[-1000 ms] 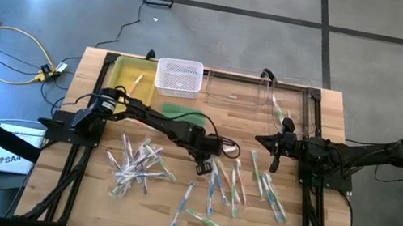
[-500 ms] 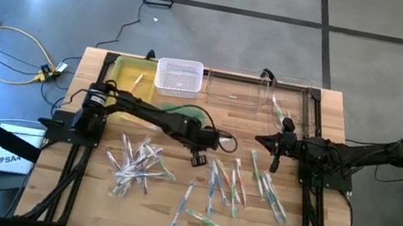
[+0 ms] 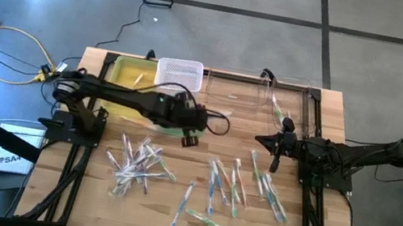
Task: Pick & Place Toothbrushes
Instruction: Put the blue toothbrush into the white bin
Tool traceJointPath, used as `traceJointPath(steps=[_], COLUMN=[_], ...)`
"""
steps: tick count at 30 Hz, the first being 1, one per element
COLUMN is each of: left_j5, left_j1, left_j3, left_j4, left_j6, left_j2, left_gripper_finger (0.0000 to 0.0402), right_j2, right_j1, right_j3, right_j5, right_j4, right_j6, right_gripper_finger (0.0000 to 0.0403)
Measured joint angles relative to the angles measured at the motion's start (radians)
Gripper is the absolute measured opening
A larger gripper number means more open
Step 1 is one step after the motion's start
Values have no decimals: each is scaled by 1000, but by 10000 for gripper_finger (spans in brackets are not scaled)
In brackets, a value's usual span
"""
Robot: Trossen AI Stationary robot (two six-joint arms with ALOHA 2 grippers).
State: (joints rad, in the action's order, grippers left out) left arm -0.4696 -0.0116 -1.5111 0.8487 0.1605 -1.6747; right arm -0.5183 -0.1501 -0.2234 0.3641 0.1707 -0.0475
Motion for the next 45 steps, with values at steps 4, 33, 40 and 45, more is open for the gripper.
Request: traceJointPath(steps=[4, 33, 40, 45], left_j5=[-39, 45, 86, 154], left_j1=[27, 465, 533, 548], left_j3=[1, -1, -1, -1], left_j4=[33, 270, 260, 249], left_j6=[-65, -199, -266, -268], left_j2=[60, 123, 107, 44], left_gripper_finger=[1, 1, 1, 1], right_j2=[0, 0, 0, 0], right_j1=[0, 0, 0, 0], right_j3=[0, 0, 0, 0], right_j5=[0, 3, 3, 3], right_j4=[-1, -7, -7, -5], right_j6=[0, 0, 4, 4], right_gripper_finger=[2, 2, 2, 2])
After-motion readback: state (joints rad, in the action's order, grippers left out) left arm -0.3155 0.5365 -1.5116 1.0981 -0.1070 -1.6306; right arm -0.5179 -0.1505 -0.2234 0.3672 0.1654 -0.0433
